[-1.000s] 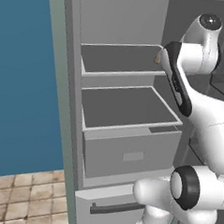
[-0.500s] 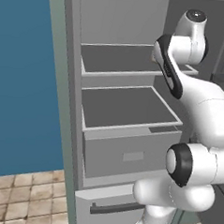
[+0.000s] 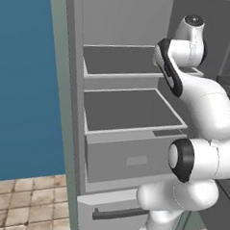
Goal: Grab the onion and garlic from the fridge, place them in the blender, close the lid, and turn on the blender to create a marinade.
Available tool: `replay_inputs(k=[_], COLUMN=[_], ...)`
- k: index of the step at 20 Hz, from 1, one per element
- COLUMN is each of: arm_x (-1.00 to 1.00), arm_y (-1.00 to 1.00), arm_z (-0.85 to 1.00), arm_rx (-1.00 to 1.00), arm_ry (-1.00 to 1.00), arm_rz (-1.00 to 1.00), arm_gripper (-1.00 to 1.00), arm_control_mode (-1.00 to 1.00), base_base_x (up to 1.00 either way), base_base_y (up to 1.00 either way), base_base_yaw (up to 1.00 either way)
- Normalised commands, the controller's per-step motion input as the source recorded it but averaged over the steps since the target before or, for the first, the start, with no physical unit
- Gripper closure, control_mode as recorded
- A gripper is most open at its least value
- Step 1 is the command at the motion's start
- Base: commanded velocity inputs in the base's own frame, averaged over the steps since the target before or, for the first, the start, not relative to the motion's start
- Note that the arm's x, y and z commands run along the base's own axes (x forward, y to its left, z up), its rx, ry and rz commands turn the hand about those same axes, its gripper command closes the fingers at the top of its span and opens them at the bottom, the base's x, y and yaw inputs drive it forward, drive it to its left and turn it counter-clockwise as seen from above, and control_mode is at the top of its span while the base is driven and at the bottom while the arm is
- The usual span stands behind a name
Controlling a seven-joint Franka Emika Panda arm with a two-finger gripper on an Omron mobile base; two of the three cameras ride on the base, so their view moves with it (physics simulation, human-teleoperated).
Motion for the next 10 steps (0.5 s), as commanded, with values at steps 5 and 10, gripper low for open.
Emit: replay_inputs(k=[5, 10], arm_x=[0.34, 0.41], arm_y=[-0.27, -0.16], arm_z=[-0.17, -0.11], arm_rx=[0.00, 0.00], arm_ry=[0.01, 0.01], arm_rz=[0.00, 0.00], arm_gripper=[-1.00, -1.00], arm_control_mode=[-1.00, -1.00], base_base_x=[0.00, 0.00], base_base_y=[0.00, 0.00], base_base_yaw=[0.00, 0.00])
